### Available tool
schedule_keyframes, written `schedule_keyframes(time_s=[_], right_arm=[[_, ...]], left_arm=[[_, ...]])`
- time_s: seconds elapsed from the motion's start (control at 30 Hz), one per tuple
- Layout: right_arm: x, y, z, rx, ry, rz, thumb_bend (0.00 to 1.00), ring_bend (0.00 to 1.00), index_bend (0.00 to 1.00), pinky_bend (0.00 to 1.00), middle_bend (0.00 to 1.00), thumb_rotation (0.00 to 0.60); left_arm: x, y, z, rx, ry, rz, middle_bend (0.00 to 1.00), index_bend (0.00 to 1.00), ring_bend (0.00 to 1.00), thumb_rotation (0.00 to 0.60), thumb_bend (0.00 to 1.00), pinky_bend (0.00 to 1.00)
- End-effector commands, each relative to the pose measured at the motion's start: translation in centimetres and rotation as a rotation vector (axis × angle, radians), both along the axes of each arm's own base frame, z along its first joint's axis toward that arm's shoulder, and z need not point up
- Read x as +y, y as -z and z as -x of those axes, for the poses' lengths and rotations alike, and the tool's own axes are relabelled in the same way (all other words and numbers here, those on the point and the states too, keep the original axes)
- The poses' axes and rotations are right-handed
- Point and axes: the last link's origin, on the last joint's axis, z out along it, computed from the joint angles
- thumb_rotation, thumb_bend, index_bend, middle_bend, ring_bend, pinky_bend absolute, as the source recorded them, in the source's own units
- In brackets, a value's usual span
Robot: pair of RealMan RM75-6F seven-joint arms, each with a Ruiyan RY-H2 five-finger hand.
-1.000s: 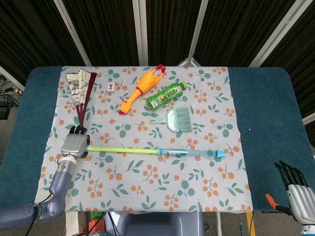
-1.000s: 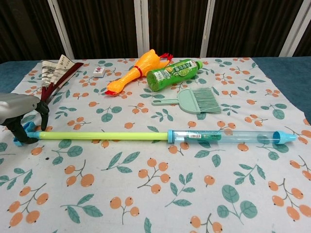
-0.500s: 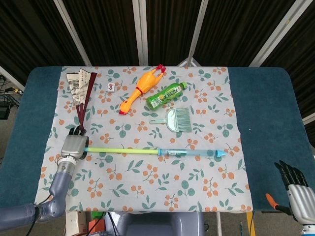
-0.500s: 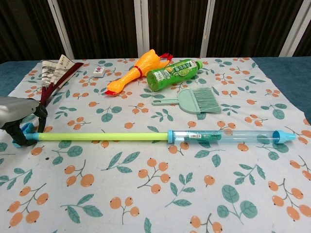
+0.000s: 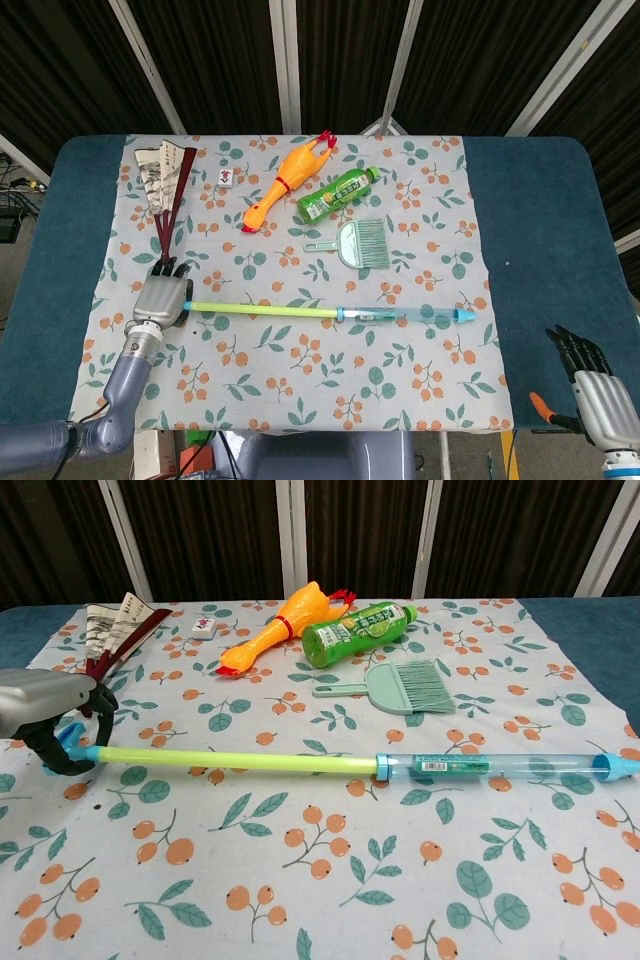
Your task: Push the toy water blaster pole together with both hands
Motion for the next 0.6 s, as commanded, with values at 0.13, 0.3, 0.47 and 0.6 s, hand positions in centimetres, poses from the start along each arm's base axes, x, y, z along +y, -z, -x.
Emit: schedule_keyframes(time_s=[0.13,0.3,0.47,0.6], right_arm=[[-3.9,1.0,-2.6,-0.019,-0.046,-0.063,0.33,0.0,0.0,0.0,0.0,0.6],[-7.4,2.8,-4.9,-0.013,-0.071,-0.107,0.33,0.0,0.0,0.0,0.0,0.6],[-10.2,5.2,-6.2,0.068,-0.093,-0.154,0.33,0.0,0.0,0.0,0.0,0.6],[-11.5,6.7,-6.0,0.125,-0.067,-0.179,0.33,0.0,0.0,0.0,0.0,0.6]], left_arm=[[-0.7,-0.6,-1.2,0.01,0.024,-0.002,0.14,0.6,0.0,0.6,0.53,0.05],[-1.3,-0.8,-2.3,0.004,0.037,-0.001,0.14,0.61,0.0,0.6,0.53,0.05],[-1.9,-1.1,-3.2,0.006,0.056,-0.001,0.14,0.61,0.0,0.6,0.53,0.05],[-2.3,-1.4,-3.6,0.013,0.068,0.003,0.14,0.61,0.0,0.6,0.53,0.05]])
